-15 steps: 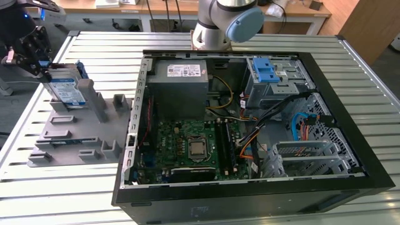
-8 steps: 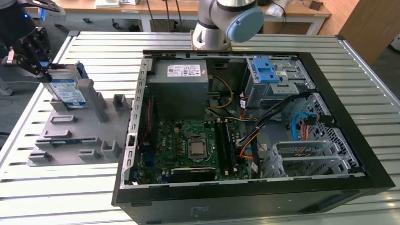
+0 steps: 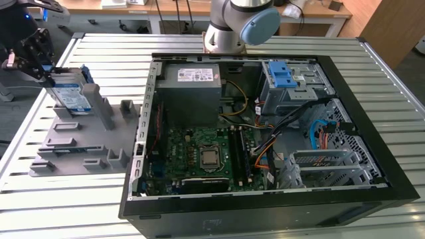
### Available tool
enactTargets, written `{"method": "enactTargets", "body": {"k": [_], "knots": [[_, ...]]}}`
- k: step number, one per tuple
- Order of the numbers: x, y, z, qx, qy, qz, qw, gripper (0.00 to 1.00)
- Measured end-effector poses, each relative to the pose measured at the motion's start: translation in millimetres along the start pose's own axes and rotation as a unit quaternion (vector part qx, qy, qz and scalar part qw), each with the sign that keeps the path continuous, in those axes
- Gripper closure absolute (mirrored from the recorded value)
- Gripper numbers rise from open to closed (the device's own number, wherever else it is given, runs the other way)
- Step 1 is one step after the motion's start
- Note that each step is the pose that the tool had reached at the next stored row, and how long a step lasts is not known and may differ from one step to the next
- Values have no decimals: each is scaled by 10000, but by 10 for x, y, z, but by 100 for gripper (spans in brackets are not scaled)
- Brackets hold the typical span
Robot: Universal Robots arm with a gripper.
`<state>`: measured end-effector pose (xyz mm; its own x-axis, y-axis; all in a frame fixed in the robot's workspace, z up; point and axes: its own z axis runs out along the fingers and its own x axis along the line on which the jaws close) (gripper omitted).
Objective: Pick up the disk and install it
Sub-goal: 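Pick up the disk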
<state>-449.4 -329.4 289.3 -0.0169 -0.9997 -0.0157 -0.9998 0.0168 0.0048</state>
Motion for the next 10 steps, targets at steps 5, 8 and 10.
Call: {"method": "enactTargets", "body": {"k": [5, 8, 10], "knots": [[0, 0, -2, -1, 0, 0, 10000, 62], [0, 0, -3, -1, 0, 0, 10000, 56], [0, 0, -4, -1, 1, 0, 10000, 56]]}}
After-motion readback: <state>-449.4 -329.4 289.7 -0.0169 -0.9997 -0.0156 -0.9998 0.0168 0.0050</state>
